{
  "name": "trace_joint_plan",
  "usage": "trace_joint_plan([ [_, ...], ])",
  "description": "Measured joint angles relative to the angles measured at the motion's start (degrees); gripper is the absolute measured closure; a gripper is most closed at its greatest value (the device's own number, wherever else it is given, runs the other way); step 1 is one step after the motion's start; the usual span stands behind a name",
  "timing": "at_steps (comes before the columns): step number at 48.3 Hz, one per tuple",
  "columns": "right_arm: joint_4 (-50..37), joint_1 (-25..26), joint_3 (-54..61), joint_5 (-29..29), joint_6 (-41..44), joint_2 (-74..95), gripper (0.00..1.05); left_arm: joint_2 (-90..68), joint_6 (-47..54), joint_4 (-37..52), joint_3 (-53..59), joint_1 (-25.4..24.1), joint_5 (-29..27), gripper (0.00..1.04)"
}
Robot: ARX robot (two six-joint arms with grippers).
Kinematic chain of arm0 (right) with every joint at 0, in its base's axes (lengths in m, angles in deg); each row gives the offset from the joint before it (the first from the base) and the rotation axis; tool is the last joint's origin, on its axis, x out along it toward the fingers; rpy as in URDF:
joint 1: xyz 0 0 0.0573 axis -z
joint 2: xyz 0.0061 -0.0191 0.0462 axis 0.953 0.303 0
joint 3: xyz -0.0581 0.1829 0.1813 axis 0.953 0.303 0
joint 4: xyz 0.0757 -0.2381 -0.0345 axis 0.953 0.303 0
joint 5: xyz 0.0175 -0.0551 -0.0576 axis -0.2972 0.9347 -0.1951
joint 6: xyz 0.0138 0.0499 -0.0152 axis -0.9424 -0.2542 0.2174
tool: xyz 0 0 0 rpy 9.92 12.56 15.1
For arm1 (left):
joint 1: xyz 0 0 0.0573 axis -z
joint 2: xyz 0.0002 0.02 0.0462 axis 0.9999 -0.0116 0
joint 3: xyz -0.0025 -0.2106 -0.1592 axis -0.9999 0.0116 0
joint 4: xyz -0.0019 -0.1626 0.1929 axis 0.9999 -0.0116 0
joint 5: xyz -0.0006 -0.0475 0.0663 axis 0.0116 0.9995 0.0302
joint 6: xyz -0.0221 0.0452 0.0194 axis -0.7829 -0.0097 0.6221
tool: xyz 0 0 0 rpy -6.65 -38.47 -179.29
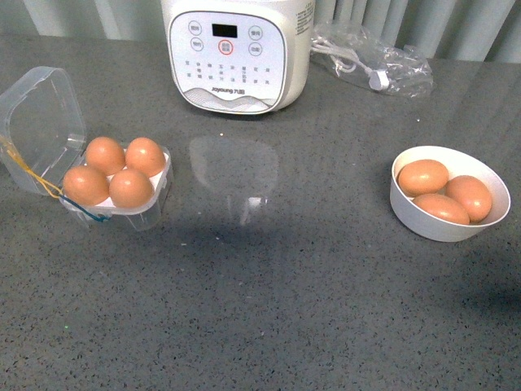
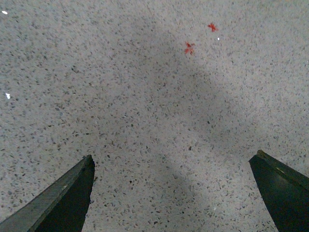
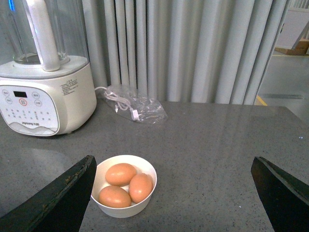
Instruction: Put egg into box
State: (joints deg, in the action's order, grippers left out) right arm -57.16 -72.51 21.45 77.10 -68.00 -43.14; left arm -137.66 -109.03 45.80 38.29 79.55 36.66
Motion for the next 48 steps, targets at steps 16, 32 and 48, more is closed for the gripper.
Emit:
trace_joint_plan([
  [16, 0.00, 0.00, 0.00, 0.07, 0.00, 0.00, 0.07, 5.95, -4.20, -2.16, -0.24, -0.50, 9.90, 0.07],
  [32, 0.00, 0.00, 0.02, 0.13, 0.00, -0.02, 0.07, 9.90, 15.15, 36.85, 16.55, -6.60, 26.58, 0.31],
  [48, 0.00, 0.09, 0.02, 0.11, 0.00, 0.00, 0.07, 22.51, 22.21, 44.11, 28.46, -0.61, 24.92, 0.80],
])
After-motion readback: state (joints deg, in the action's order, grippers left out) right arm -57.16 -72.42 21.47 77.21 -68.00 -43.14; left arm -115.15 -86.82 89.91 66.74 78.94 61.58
